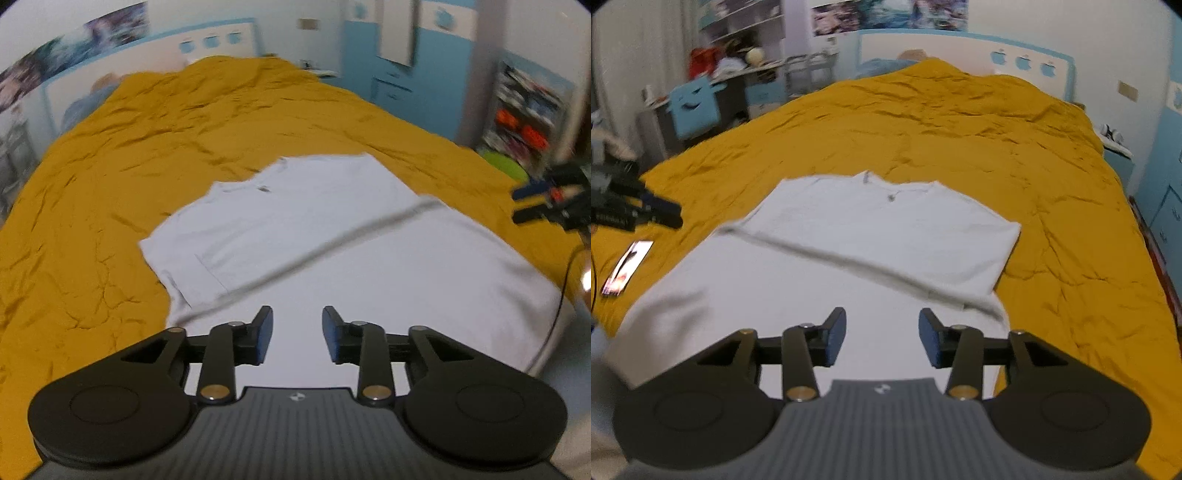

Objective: Fold small clothes

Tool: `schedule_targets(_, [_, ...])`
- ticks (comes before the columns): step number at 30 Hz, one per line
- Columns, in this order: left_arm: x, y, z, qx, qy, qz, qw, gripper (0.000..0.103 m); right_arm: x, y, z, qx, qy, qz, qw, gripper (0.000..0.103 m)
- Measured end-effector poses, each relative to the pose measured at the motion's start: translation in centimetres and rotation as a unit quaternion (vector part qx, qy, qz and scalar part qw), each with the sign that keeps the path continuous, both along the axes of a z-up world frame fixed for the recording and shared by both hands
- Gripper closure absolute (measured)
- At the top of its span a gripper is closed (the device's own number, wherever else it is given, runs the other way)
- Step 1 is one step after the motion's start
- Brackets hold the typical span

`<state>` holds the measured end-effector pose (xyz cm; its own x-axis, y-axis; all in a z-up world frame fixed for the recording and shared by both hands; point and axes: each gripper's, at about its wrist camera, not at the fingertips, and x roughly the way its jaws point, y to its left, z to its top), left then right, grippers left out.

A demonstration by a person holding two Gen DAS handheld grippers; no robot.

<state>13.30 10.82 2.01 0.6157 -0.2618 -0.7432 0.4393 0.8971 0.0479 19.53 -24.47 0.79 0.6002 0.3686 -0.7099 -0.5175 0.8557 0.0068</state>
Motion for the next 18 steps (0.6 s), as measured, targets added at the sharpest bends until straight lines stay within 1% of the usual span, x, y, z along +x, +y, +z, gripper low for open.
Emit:
schedule_targets(1, [-1.2,-0.2,-0.1,0.008,0.000,-0.015,0.9999,0.058,-1.3,-0.2,0.0,-0.006,-0.001,0.008,1.000,0.059])
schedule_targets(2, [-2.3,-0.5,-0.2,0.016,-0.002,-0.030,0.9994,0.051,-2.4,-0.4,-0.3,-0.012,-0.001,0.016,1.000,0.058])
schedule_targets(4, [-4.5,-0.8,-0.8,0.036,0.000,-0.059,0.9976,0.044,-5.0,-0.7,-1.0,-0.028,-0.002,0.026,0.999,0.052])
schedule_targets(5, [-5.5,-1.0,-1.3,0.051,0.001,-0.069,0.9963,0.043,-6.1,-0.9,-1.4,-0.033,0.000,0.033,0.999,0.050])
schedule_targets(7, [-7.3,-1.4,-2.5,0.082,0.010,-0.086,0.9929,0.043,-8.5,-1.3,-2.5,-0.043,0.005,0.058,0.997,0.042])
schedule_targets(9, [-9.1,-1.9,-3.9,0.108,0.019,-0.107,0.9882,0.043,-10.3,-1.4,-3.6,-0.065,0.009,0.071,0.995,0.035])
schedule_targets(12, [-11.6,-2.7,-6.1,0.125,0.028,-0.132,0.9829,0.043,-12.7,-1.4,-5.6,-0.096,0.007,0.085,0.992,0.035])
schedule_targets(14, [-13.1,-3.4,-8.1,0.152,0.039,-0.146,0.9768,0.043,-14.0,-1.7,-7.1,-0.107,-0.009,0.089,0.990,0.035])
schedule_targets(16, [-14.6,-4.3,-10.2,0.193,0.036,-0.158,0.9676,0.043,-14.6,-2.1,-8.3,-0.115,-0.019,0.085,0.990,0.035])
schedule_targets(18, [-16.2,-4.9,-12.3,0.245,0.020,-0.171,0.9540,0.043,-14.9,-2.3,-9.3,-0.127,-0.018,0.087,0.988,0.035])
